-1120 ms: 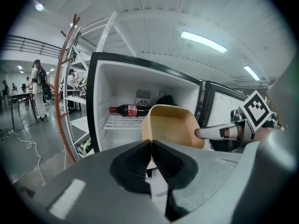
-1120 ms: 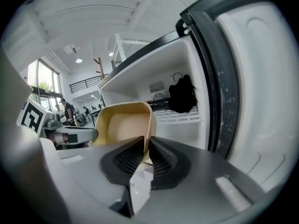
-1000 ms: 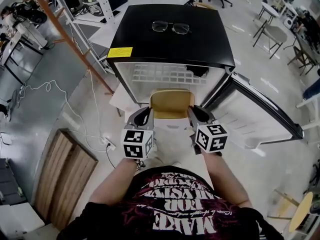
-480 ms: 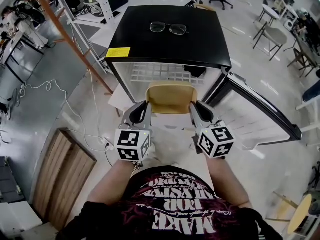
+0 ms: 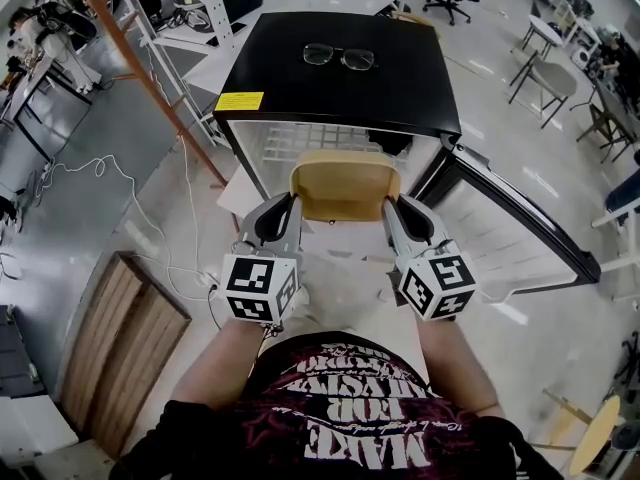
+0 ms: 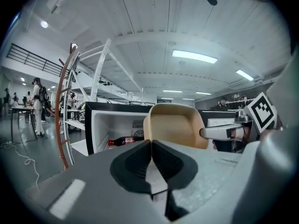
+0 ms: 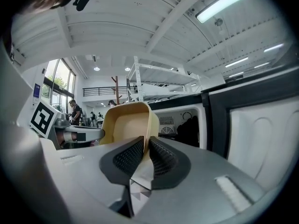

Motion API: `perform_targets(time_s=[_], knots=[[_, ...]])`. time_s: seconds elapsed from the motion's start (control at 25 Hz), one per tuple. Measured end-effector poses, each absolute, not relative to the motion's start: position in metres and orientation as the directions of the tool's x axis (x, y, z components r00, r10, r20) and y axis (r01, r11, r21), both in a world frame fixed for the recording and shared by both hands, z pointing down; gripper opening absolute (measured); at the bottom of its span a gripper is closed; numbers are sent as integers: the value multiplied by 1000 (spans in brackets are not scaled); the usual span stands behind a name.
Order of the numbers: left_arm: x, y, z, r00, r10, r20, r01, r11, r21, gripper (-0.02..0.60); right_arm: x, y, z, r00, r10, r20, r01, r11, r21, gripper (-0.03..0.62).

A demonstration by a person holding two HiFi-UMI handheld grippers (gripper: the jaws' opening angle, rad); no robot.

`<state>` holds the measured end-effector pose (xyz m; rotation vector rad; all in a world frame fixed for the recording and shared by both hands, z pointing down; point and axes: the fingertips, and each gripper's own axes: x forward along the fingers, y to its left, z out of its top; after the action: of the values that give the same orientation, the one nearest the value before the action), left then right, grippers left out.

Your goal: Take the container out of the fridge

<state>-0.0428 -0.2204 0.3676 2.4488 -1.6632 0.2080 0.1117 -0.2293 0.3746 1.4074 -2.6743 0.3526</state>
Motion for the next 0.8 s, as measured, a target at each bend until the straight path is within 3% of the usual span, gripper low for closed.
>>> perform_targets(time_s=[0.8], knots=[[-39,-203,294,367,-928,67,-930,-367,6,11,116,-215,304,-615,-785,67,-787,607,-113,72]])
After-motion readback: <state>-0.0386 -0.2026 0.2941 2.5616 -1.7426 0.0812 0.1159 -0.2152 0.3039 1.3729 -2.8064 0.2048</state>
